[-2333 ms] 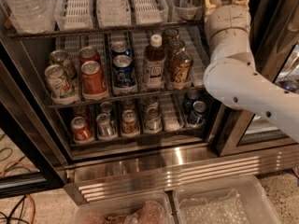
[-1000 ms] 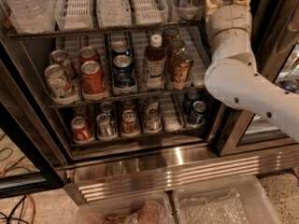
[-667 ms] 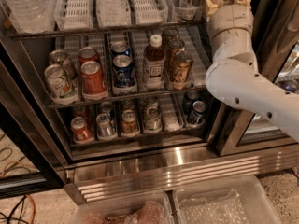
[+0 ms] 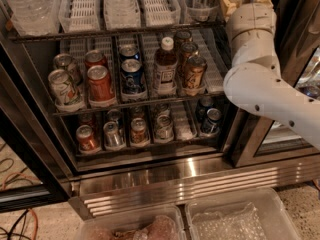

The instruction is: Pick blue plastic bottle from top shelf of fridge

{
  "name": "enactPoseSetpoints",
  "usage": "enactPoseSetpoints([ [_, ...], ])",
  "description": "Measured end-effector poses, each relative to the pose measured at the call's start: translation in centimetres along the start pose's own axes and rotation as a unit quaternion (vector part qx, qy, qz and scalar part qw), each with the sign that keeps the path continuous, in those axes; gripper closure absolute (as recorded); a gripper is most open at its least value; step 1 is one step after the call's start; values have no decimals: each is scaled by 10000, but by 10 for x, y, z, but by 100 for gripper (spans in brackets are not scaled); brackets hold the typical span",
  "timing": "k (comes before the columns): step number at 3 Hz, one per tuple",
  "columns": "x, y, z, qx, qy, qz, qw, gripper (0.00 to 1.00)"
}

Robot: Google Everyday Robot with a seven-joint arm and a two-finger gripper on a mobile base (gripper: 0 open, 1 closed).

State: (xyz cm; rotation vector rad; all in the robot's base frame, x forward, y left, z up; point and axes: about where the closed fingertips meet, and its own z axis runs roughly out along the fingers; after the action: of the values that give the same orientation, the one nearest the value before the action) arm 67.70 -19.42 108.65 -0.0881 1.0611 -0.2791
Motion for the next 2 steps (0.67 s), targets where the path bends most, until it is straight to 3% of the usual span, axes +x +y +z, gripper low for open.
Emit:
enactPoseSetpoints([
  [2, -25, -11, 27, 24, -610, -55, 9981, 100],
])
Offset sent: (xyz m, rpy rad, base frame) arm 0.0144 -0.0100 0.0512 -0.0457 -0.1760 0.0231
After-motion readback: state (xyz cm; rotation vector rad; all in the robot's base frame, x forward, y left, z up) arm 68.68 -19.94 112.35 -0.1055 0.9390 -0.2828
